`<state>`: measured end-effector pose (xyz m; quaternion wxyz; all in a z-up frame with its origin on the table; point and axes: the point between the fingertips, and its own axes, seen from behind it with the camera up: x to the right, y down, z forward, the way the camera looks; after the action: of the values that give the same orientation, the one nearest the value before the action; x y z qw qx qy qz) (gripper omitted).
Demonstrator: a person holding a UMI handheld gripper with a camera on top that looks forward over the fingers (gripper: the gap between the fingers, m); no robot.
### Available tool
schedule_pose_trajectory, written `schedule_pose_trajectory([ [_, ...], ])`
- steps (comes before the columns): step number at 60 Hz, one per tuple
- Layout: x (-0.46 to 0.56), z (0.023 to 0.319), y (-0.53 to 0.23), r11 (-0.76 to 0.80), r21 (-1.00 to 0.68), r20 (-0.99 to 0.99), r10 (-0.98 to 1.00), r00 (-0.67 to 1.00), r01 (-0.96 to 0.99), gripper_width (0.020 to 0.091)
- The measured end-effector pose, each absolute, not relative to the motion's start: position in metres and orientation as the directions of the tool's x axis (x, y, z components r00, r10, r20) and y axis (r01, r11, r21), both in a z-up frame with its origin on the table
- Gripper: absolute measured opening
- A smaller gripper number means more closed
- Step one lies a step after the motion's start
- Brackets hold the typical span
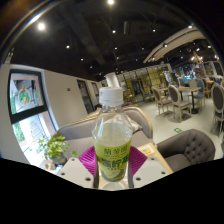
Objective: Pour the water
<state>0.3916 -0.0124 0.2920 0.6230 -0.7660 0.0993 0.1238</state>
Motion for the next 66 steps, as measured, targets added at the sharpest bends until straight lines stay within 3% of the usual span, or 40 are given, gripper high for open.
schedule_pose_trajectory([
  [13, 0.480, 0.197, -0.013, -0.308, -0.947, -0.046, -0.130, 0.990, -0.085, 0.0386],
  [26, 0.493, 0.110, -0.005, -0.392, -0.916, -0.036, -0.140, 0.990, -0.089, 0.0387],
  [37, 0.492, 0.057, -0.014, -0.459, -0.884, -0.025, -0.138, 0.990, -0.086, 0.0396],
  [42, 0.491, 0.057, -0.013, -0.418, -0.905, -0.021, -0.146, 0.989, -0.081, 0.0401],
  [54, 0.492, 0.056, -0.016, -0.444, -0.890, -0.036, -0.162, 0.986, -0.105, 0.0543],
  [56, 0.493, 0.055, -0.020, -0.467, -0.877, -0.040, -0.170, 0.985, -0.116, 0.0614],
  [61, 0.489, 0.056, -0.028, -0.496, -0.855, -0.069, -0.184, 0.980, -0.153, 0.0868],
  [66, 0.485, 0.066, -0.048, -0.531, -0.830, -0.074, -0.198, 0.977, -0.171, 0.0850],
])
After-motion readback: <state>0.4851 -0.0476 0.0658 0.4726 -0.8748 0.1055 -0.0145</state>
